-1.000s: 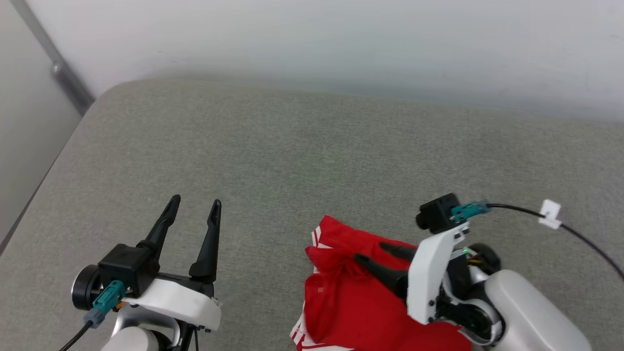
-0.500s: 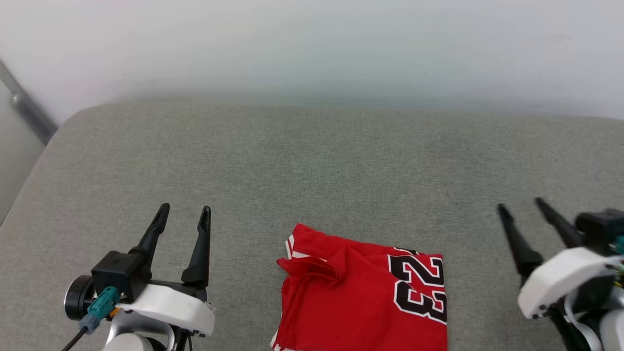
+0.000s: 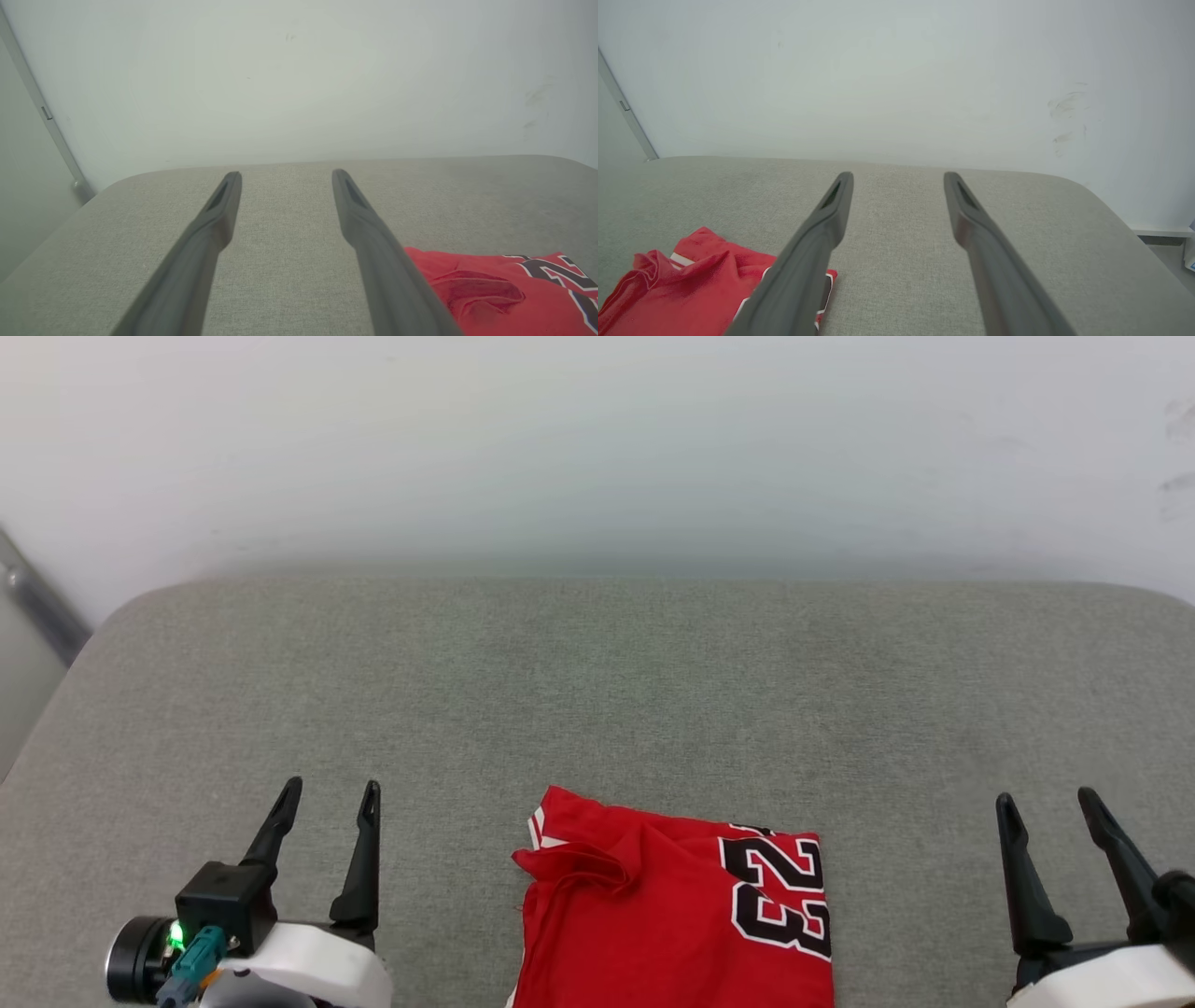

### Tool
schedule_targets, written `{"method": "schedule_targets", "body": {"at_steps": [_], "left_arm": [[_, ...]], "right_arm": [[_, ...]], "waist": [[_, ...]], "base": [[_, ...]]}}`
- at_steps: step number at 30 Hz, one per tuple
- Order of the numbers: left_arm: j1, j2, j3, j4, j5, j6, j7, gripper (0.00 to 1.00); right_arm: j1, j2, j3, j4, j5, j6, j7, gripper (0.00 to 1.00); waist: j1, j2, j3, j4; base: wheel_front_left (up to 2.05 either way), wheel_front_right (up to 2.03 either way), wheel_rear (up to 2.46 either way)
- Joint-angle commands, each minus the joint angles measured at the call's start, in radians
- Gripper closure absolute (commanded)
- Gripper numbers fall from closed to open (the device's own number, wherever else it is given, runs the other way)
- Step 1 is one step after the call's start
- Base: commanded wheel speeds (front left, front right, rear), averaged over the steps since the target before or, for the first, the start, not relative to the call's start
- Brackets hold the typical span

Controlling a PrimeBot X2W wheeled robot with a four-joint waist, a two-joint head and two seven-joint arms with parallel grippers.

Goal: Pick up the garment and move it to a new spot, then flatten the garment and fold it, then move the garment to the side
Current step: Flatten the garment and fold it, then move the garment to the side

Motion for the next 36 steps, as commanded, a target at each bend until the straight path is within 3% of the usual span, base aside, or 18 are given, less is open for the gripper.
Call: {"method": "schedule_targets", "body": {"at_steps": [1, 19, 23, 30, 36], "left_arm": [[0.018, -0.003, 0.001, 0.010, 0.003, 0.003, -0.007, 0.00], [0.016, -0.018, 0.003, 0.053, 0.000, -0.010, -0.017, 0.00], [0.011, -0.025, 0.014, 0.051, -0.007, -0.010, -0.018, 0.00], [-0.002, -0.041, 0.015, 0.052, -0.009, -0.027, -0.020, 0.00], [-0.023, -0.061, 0.017, 0.058, -0.001, -0.041, -0.022, 0.00]], "right_arm": [[0.025, 0.007, 0.001, -0.011, -0.009, 0.000, -0.008, 0.00], [0.041, 0.022, 0.012, -0.045, -0.020, 0.000, 0.025, 0.00], [0.040, 0.023, -0.020, -0.024, 0.064, -0.001, 0.069, 0.00], [0.018, -0.019, -0.259, 0.178, 0.305, 0.000, 0.333, 0.00], [-0.020, -0.012, -0.336, 0.300, 0.465, 0.000, 0.615, 0.00]], "waist": [[0.0001, 0.0000, -0.007, -0.007], [0.0001, 0.0000, -0.013, -0.017], [0.0001, 0.0000, -0.008, -0.018], [0.0001, 0.0000, 0.005, 0.019], [0.0001, 0.0000, 0.033, 0.074]], "base": [[0.00, 0.00, 0.00], [0.00, 0.00, 0.00], [0.00, 0.00, 0.00], [0.00, 0.00, 0.00], [0.00, 0.00, 0.00]]}}
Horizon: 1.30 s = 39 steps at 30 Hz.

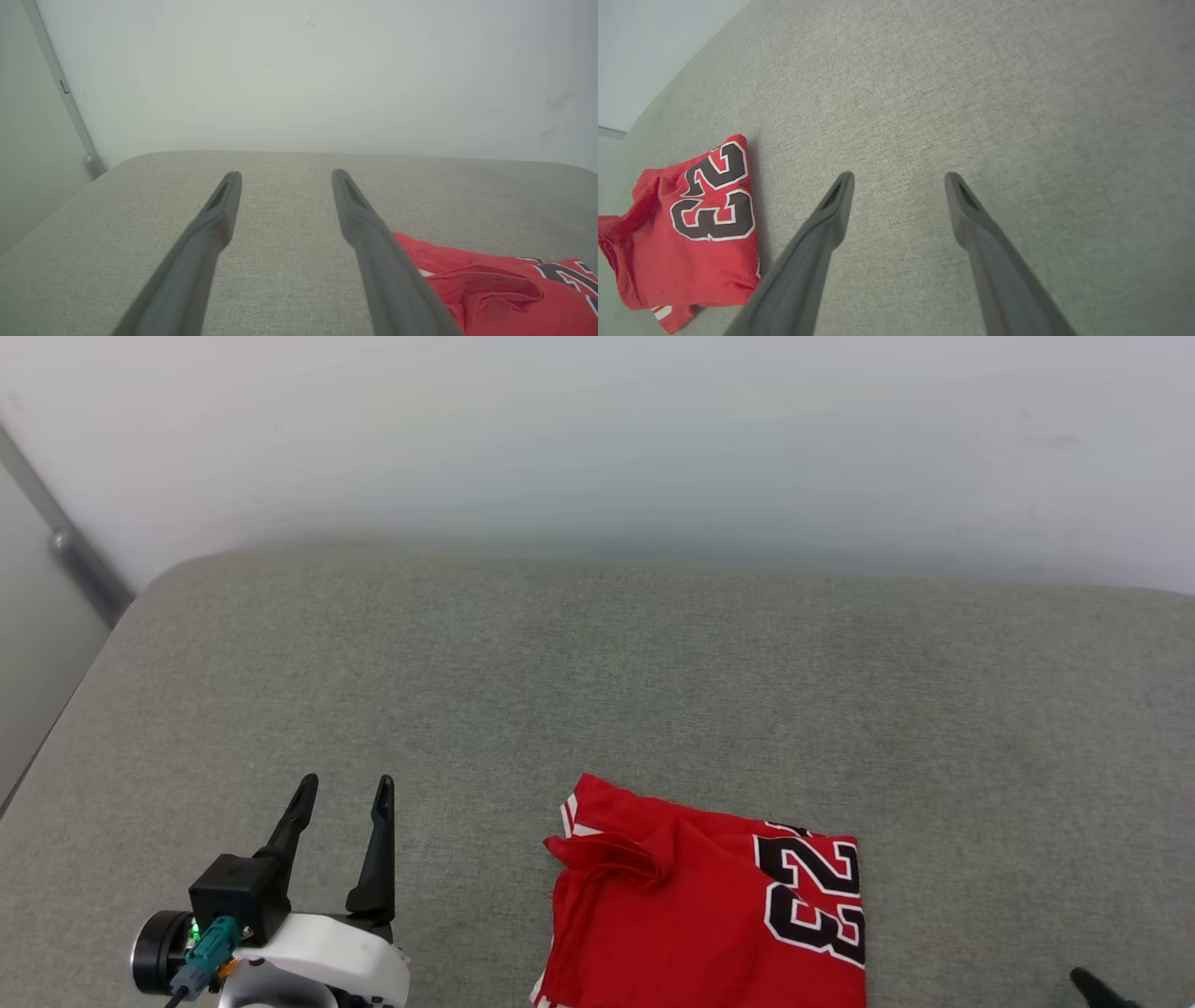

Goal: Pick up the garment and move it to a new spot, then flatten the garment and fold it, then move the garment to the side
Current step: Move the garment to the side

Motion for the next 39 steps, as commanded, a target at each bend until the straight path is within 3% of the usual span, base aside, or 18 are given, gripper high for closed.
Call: {"method": "schedule_targets", "body": {"at_steps": [1, 4, 9, 14, 20, 21, 22, 23, 29, 39], "left_arm": [[-0.019, -0.010, 0.002, 0.003, 0.008, -0.008, -0.005, 0.00], [-0.033, -0.025, 0.006, 0.007, 0.011, -0.017, -0.006, 0.00], [-0.052, -0.049, 0.015, 0.017, 0.026, -0.035, -0.007, 0.00], [-0.067, -0.062, 0.024, 0.027, 0.038, -0.056, -0.005, 0.00], [-0.077, -0.078, 0.040, 0.039, 0.056, -0.077, -0.005, 0.00], [-0.077, -0.080, 0.043, 0.041, 0.059, -0.077, -0.005, 0.00], [-0.078, -0.082, 0.045, 0.043, 0.062, -0.080, -0.005, 0.00], [-0.078, -0.084, 0.047, 0.046, 0.064, -0.083, -0.005, 0.00], [-0.056, -0.086, 0.060, 0.058, 0.078, -0.088, -0.005, 0.00], [-0.019, -0.077, 0.055, 0.016, 0.090, -0.079, -0.004, 0.00]], "right_arm": [[-0.030, 0.022, -0.005, 0.030, 0.062, 0.000, 0.090, 0.00], [-0.058, 0.043, 0.008, 0.078, 0.166, 0.000, 0.240, 0.00], [-0.119, 0.059, 0.067, 0.161, 0.324, 0.000, 0.349, 0.00], [-0.178, 0.059, 0.145, 0.266, 0.438, 0.000, 0.349, 0.00], [-0.243, 0.060, 0.256, 0.348, 0.525, 0.000, 0.267, 0.00], [-0.253, 0.060, 0.269, 0.352, 0.526, 0.000, 0.251, 0.50], [-0.260, 0.060, 0.282, 0.353, 0.520, 0.000, 0.239, 0.81], [-0.265, 0.060, 0.293, 0.352, 0.516, 0.000, 0.228, 1.00], [-0.265, 0.005, 0.382, 0.297, 0.440, 0.000, 0.176, 1.00], [-0.270, -0.182, 0.548, 0.206, 0.096, 0.000, 0.134, 1.00]], "waist": [[0.0001, 0.0000, 0.023, 0.031], [0.0001, 0.0000, 0.041, 0.057], [0.0001, 0.0000, 0.062, 0.092], [0.0001, 0.0000, 0.080, 0.114], [0.0001, 0.0000, 0.094, 0.130], [0.0001, 0.0000, 0.095, 0.130], [0.0001, 0.0000, 0.096, 0.131], [0.0001, 0.0000, 0.095, 0.131], [0.0001, 0.0000, 0.064, 0.113], [0.0001, 0.0000, 0.026, -0.036]], "base": [[0.00, 0.00, 0.00], [0.00, 0.00, 0.00], [0.00, 0.00, 0.00], [0.00, 0.00, 0.00], [0.00, 0.00, 0.00], [0.00, 0.00, 0.00], [0.00, 0.00, 0.00], [0.00, 0.00, 0.00], [0.00, 0.00, 0.00], [0.00, 0.00, 0.00]]}}
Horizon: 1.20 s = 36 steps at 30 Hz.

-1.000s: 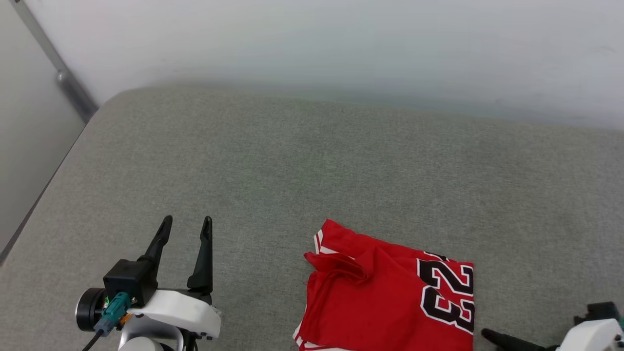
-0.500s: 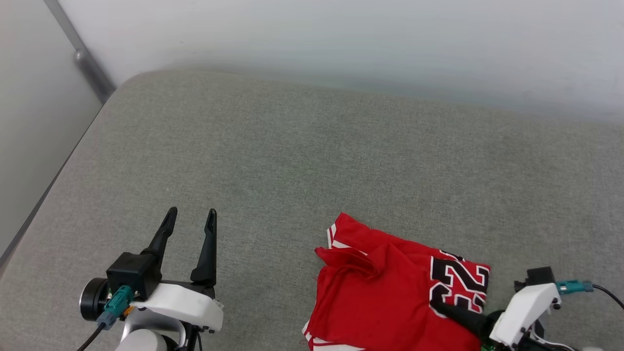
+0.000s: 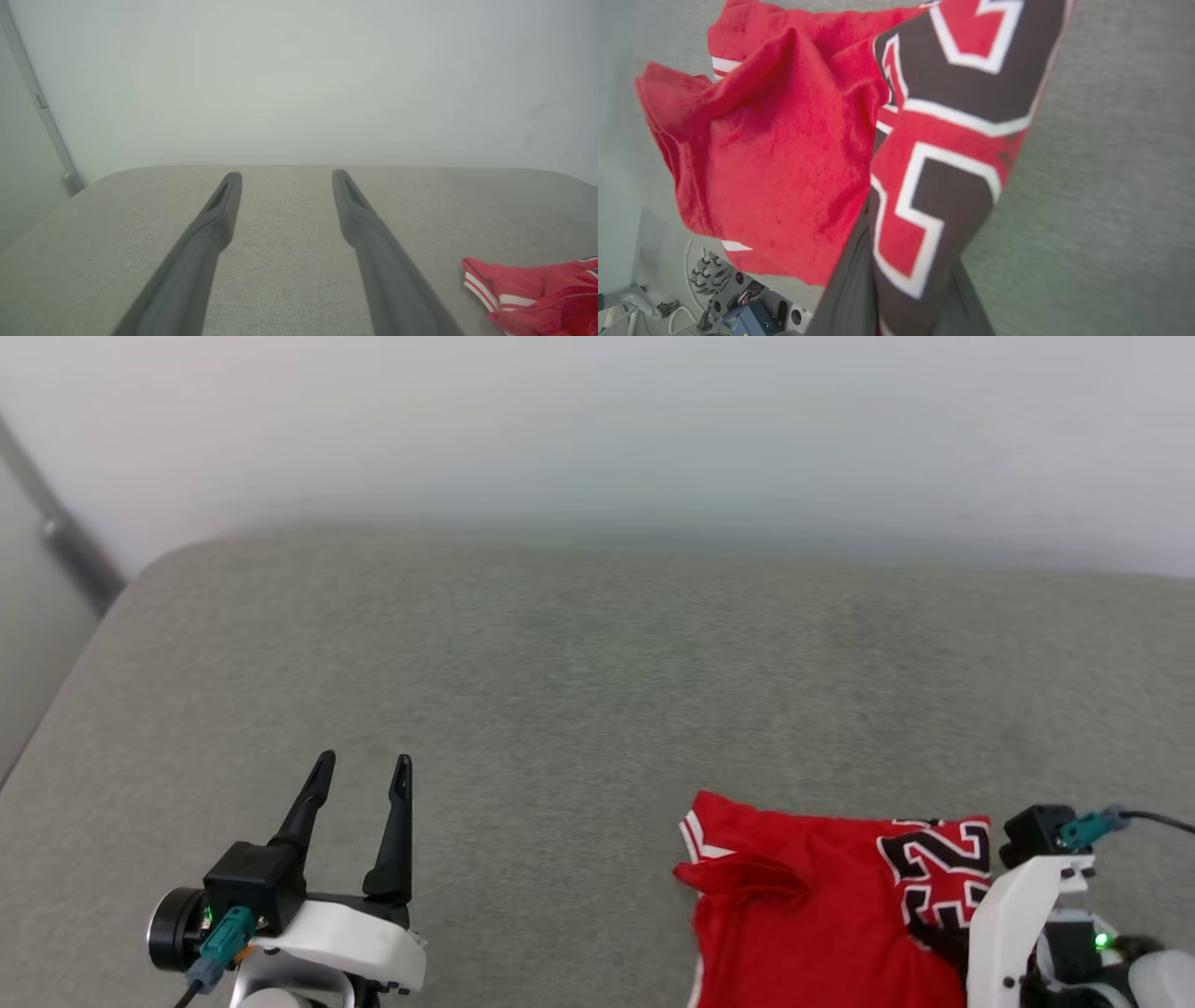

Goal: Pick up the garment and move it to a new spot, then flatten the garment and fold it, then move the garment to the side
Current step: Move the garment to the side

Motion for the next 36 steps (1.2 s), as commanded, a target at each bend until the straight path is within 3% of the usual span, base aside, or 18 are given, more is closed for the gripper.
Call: {"method": "schedule_targets", "body": {"at_steps": [1, 10, 15, 25, 32, 33, 34, 35, 36], "left_arm": [[0.000, -0.002, -0.002, -0.013, 0.003, -0.001, -0.001, 0.00], [-0.046, 0.016, 0.010, -0.113, 0.028, -0.008, 0.001, 0.00], [-0.126, 0.060, 0.005, -0.163, 0.056, -0.036, 0.035, 0.00], [-0.274, 0.128, -0.011, -0.264, 0.108, -0.072, 0.125, 0.00], [-0.313, 0.160, -0.005, -0.313, 0.121, -0.079, 0.156, 0.00], [-0.316, 0.162, -0.004, -0.317, 0.123, -0.079, 0.159, 0.00], [-0.318, 0.163, -0.004, -0.318, 0.124, -0.078, 0.160, 0.00], [-0.317, 0.163, -0.005, -0.317, 0.124, -0.078, 0.160, 0.00], [-0.318, 0.163, -0.005, -0.316, 0.123, -0.078, 0.160, 0.00]], "right_arm": [[-0.023, -0.021, 0.001, -0.008, -0.045, 0.000, -0.005, 1.00], [-0.182, -0.061, -0.017, -0.001, -0.307, -0.001, -0.094, 1.00], [-0.303, -0.073, -0.083, 0.069, -0.405, -0.001, -0.187, 1.00], [-0.500, 0.015, -0.441, 0.232, -0.619, -0.001, -0.446, 1.00], [-0.612, 0.071, -0.657, 0.301, -0.770, -0.001, -0.596, 1.00], [-0.625, 0.077, -0.678, 0.311, -0.786, -0.001, -0.617, 0.71], [-0.637, 0.081, -0.693, 0.321, -0.807, -0.001, -0.636, 0.07], [-0.646, 0.087, -0.707, 0.335, -0.824, -0.001, -0.651, 0.00], [-0.654, 0.093, -0.720, 0.346, -0.832, -0.001, -0.672, 0.00]], "waist": [[0.0000, 0.0000, 0.003, -0.071], [0.0000, 0.0000, 0.158, -0.311], [0.0000, 0.0000, 0.287, -0.397], [0.0000, 0.0000, 0.515, -0.421], [0.0000, 0.0000, 0.596, -0.410], [0.0000, 0.0000, 0.602, -0.408], [0.0000, 0.0000, 0.606, -0.406], [0.0000, 0.0000, 0.608, -0.405], [0.0000, 0.0000, 0.609, -0.403]], "base": [[0.00, 0.00, 0.00], [0.00, 0.00, 0.00], [0.00, 0.00, 0.00], [0.00, 0.00, 0.00], [0.00, 0.00, 0.00], [0.00, 0.00, 0.00], [0.00, 0.00, 0.00], [0.00, 0.00, 0.00], [0.00, 0.00, 0.00]]}}
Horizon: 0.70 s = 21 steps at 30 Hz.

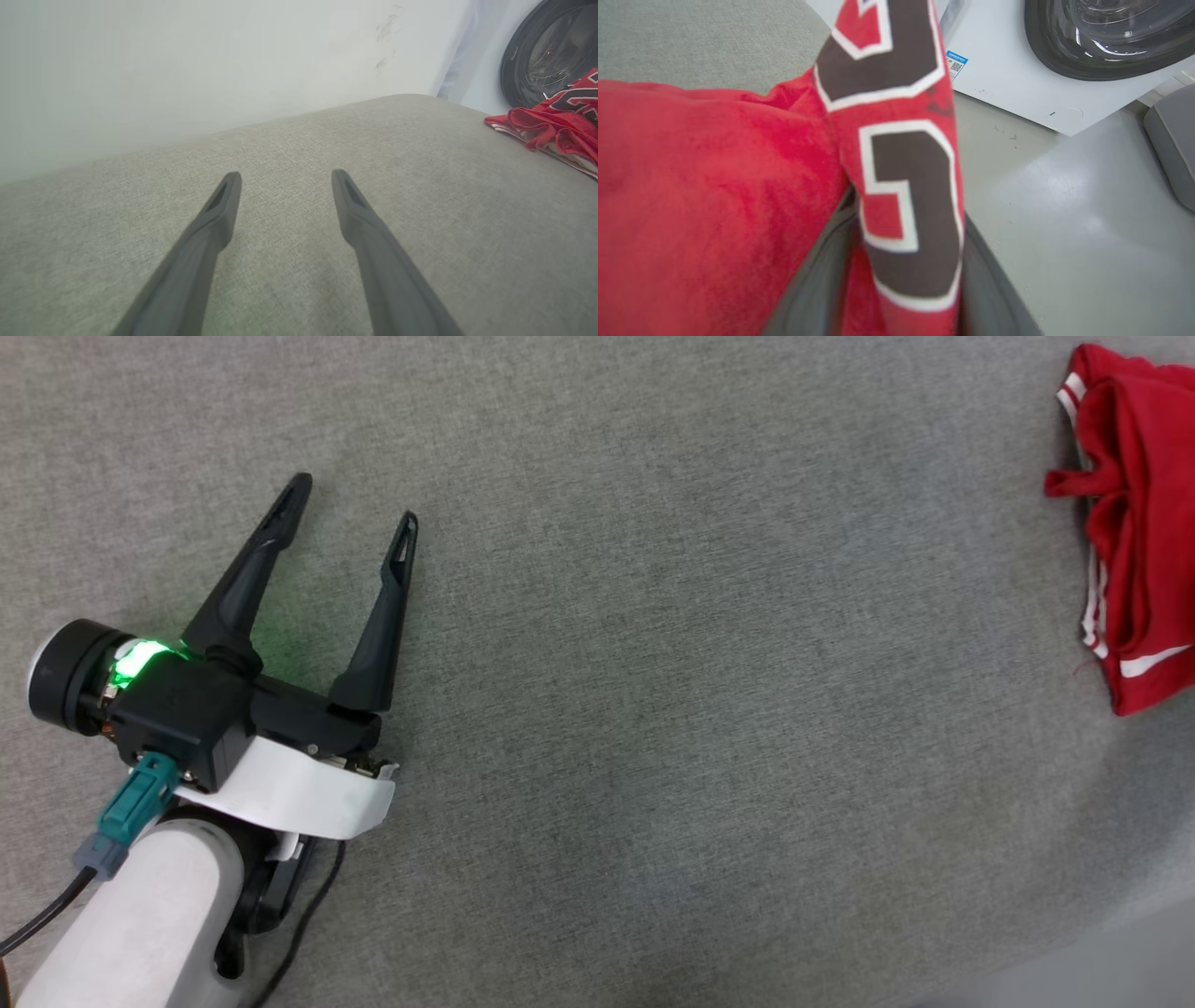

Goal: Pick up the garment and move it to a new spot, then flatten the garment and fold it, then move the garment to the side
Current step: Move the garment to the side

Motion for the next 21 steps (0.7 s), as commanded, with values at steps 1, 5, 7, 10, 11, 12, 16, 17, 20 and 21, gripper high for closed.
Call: {"method": "schedule_targets", "body": {"at_steps": [1, 5, 7, 10, 11, 12, 16, 17, 20, 21], "left_arm": [[-0.009, 0.000, -0.001, 0.000, 0.005, 0.001, -0.001, 0.00], [-0.004, -0.008, -0.003, 0.016, -0.004, 0.004, -0.012, 0.00], [0.009, -0.011, -0.004, 0.029, -0.011, 0.005, -0.020, 0.00], [0.030, -0.024, -0.005, 0.053, -0.022, 0.009, -0.041, 0.00], [0.038, -0.030, -0.005, 0.063, -0.027, 0.012, -0.049, 0.00], [0.048, -0.036, -0.004, 0.073, -0.032, 0.016, -0.059, 0.00], [0.089, -0.067, -0.003, 0.117, -0.055, 0.030, -0.094, 0.00], [0.099, -0.077, -0.003, 0.130, -0.060, 0.034, -0.101, 0.00], [0.131, -0.103, -0.002, 0.161, -0.077, 0.045, -0.121, 0.00], [0.131, -0.103, -0.002, 0.161, -0.077, 0.045, -0.121, 0.00]], "right_arm": [[-0.025, 0.008, -0.015, 0.013, -0.022, -0.001, -0.042, 0.00], [-0.042, 0.016, -0.078, 0.027, -0.082, -0.001, -0.131, 0.00], [-0.045, 0.025, -0.088, 0.023, -0.110, -0.001, -0.164, 0.00], [-0.026, 0.016, -0.091, 0.017, -0.128, -0.001, -0.198, 0.00], [-0.016, 0.011, -0.084, 0.017, -0.126, -0.001, -0.204, 0.00], [-0.002, 0.006, -0.072, 0.017, -0.123, -0.001, -0.214, 0.00], [0.068, -0.004, 0.011, 0.004, -0.084, -0.001, -0.232, 0.00], [0.092, -0.006, 0.038, -0.008, -0.074, -0.001, -0.234, 0.00], [0.181, 0.012, 0.129, -0.060, -0.032, -0.001, -0.230, 0.00], [0.181, 0.012, 0.129, -0.060, -0.032, -0.001, -0.230, 0.00]], "waist": [[-0.0002, 0.0000, 0.006, 0.006], [-0.0002, 0.0000, -0.008, 0.011], [-0.0002, 0.0000, -0.026, 0.013], [-0.0002, 0.0000, -0.071, 0.017], [-0.0002, 0.0000, -0.091, 0.020], [-0.0002, 0.0000, -0.113, 0.023], [-0.0002, 0.0000, -0.202, 0.038], [-0.0002, 0.0000, -0.226, 0.044], [-0.0002, 0.0000, -0.293, 0.066], [-0.0002, 0.0000, -0.293, 0.066]], "base": [[0.00, 0.00, 0.00], [0.00, 0.00, 0.00], [0.00, 0.00, 0.00], [0.00, 0.00, 0.00], [0.00, 0.00, 0.00], [0.00, 0.00, 0.00], [0.00, 0.00, 0.00], [0.00, 0.00, 0.00], [0.00, 0.00, 0.00], [0.00, 0.00, 0.00]]}}
